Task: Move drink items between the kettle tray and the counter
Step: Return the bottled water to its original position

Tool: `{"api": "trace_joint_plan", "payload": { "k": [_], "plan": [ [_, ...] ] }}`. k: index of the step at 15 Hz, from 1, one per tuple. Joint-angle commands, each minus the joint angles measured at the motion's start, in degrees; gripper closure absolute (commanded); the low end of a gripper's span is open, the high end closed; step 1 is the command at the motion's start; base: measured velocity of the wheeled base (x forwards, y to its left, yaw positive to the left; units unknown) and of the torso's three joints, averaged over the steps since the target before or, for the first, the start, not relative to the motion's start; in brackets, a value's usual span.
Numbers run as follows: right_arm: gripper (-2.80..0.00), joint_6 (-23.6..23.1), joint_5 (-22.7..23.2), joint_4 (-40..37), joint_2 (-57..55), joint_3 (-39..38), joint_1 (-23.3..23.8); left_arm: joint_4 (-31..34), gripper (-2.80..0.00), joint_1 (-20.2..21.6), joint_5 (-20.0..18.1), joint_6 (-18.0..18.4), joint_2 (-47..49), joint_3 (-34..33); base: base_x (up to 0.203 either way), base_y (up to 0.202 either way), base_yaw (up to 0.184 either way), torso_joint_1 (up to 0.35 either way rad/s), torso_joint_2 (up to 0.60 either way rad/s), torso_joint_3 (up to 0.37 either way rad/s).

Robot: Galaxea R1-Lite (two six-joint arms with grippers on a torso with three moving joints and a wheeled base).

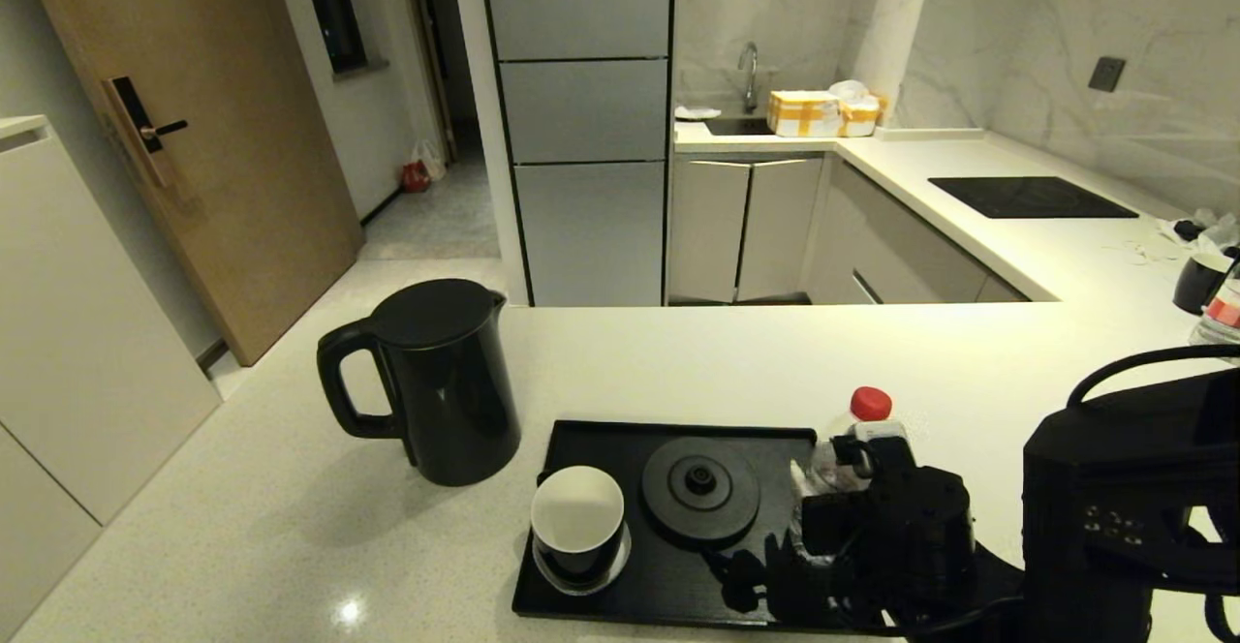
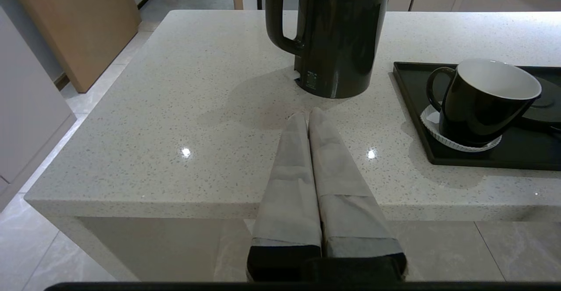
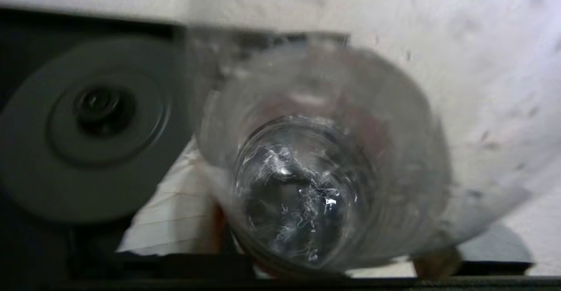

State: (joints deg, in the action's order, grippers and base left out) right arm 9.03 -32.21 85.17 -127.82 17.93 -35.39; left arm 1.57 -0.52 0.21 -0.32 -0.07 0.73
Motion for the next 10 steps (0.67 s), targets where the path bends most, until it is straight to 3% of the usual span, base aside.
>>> {"api": "trace_joint_plan", "payload": {
  "k": [1, 10],
  "plan": [
    [-2.8, 0.2, 0.0, 1.1, -0.2, -0.2, -0.5, 0.0, 0.0, 0.0, 0.1, 0.0, 0.0, 0.0, 0.0, 0.0, 0.0, 0.0, 0.0, 0.0],
    [-2.8, -2.0, 1.2, 2.5, 6.9, -5.6, -1.9, 0.0, 0.0, 0.0, 0.1, 0.0, 0.0, 0.0, 0.0, 0.0, 0.0, 0.0, 0.0, 0.0]
  ]
}}
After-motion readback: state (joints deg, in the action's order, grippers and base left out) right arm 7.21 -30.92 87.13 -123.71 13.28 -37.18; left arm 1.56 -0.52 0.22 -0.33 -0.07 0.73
